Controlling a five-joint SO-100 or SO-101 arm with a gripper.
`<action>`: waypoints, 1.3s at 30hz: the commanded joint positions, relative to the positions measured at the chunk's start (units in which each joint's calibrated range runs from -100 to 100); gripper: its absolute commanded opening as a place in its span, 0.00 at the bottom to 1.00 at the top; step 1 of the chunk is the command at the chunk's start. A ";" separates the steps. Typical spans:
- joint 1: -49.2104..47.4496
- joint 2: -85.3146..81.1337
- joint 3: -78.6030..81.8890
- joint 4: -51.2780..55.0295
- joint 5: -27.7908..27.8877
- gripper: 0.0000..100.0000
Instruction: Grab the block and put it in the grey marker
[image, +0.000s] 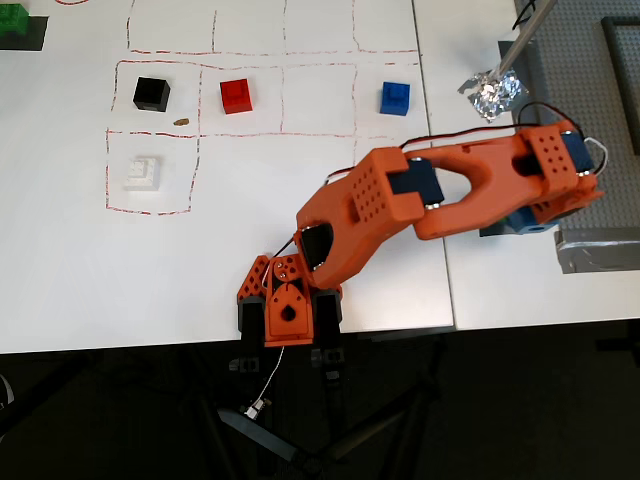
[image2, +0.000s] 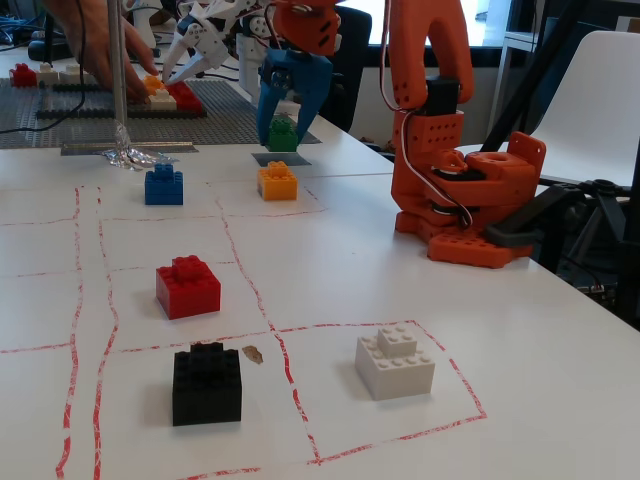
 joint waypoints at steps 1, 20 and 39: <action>1.06 -2.19 -5.45 -1.09 0.34 0.00; 2.56 1.34 -5.18 -1.41 1.47 0.38; -7.59 -27.96 1.90 32.06 4.20 0.24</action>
